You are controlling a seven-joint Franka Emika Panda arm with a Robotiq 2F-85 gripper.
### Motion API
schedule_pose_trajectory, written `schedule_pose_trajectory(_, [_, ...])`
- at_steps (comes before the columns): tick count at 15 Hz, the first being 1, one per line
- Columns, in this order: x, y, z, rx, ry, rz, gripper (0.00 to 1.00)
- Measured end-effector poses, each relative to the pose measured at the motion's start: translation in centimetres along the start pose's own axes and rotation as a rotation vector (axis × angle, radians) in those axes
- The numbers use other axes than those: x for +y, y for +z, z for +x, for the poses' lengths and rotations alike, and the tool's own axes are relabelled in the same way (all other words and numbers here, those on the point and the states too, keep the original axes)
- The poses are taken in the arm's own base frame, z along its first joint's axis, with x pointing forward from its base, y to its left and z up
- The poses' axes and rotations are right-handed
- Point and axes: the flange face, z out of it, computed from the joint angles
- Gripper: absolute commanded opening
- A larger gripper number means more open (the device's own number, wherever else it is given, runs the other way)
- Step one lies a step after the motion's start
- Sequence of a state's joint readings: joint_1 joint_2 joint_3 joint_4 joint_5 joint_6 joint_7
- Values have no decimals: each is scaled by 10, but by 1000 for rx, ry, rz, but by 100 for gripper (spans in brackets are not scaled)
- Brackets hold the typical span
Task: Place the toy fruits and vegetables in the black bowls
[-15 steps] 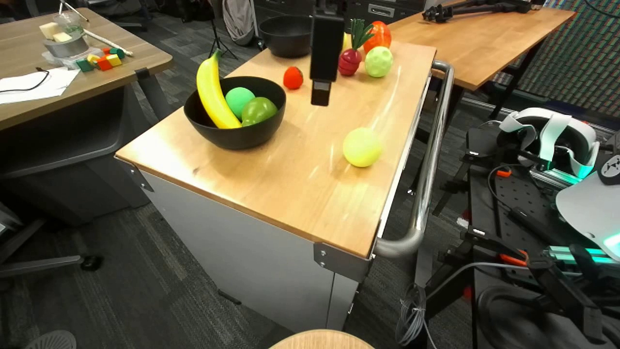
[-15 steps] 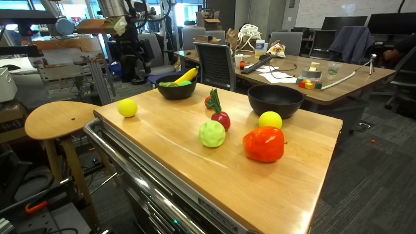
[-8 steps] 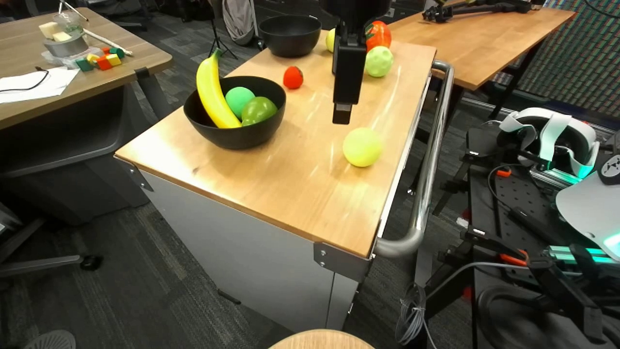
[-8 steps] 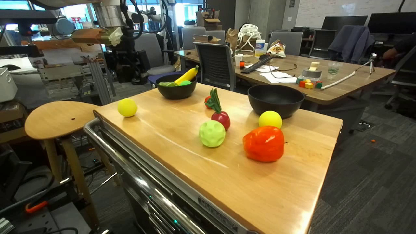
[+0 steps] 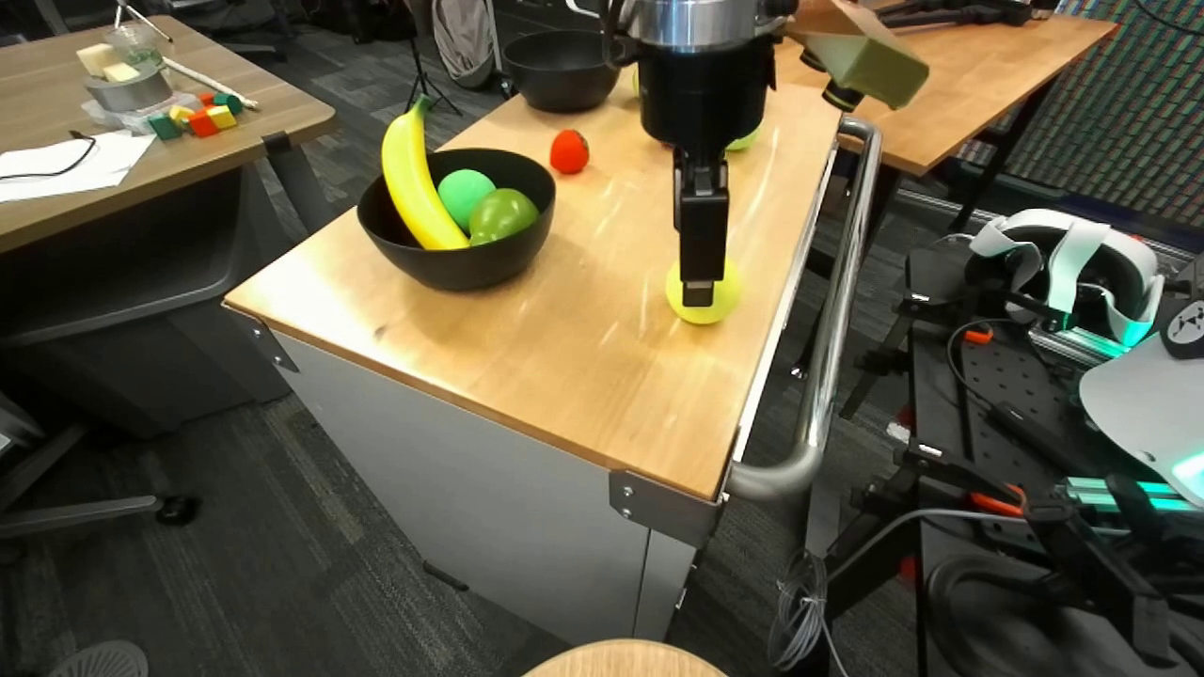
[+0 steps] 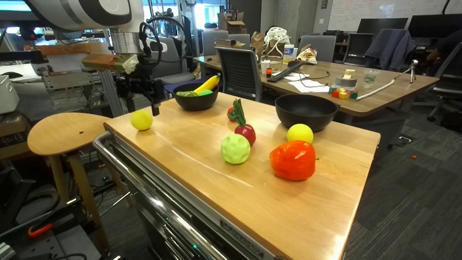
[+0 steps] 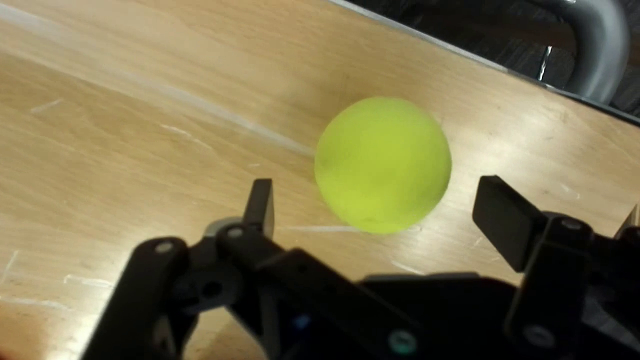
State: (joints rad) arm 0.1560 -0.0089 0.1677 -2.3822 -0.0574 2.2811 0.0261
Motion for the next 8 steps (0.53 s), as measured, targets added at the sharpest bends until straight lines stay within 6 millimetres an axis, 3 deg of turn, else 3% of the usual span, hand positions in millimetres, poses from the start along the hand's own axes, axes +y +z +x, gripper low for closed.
schedule_pose_trajectory(1, [0,5,0,-14,-2,1,100])
schedule_pose_trajectory(2, [-1,10,-1,-29,-4,1,75])
schedule_pose_trajectory(3, [-1,14,-1,-42,-5,1,73])
schedule_pose_trajectory(8, [-2,27,-2,-74,-14,-1,35])
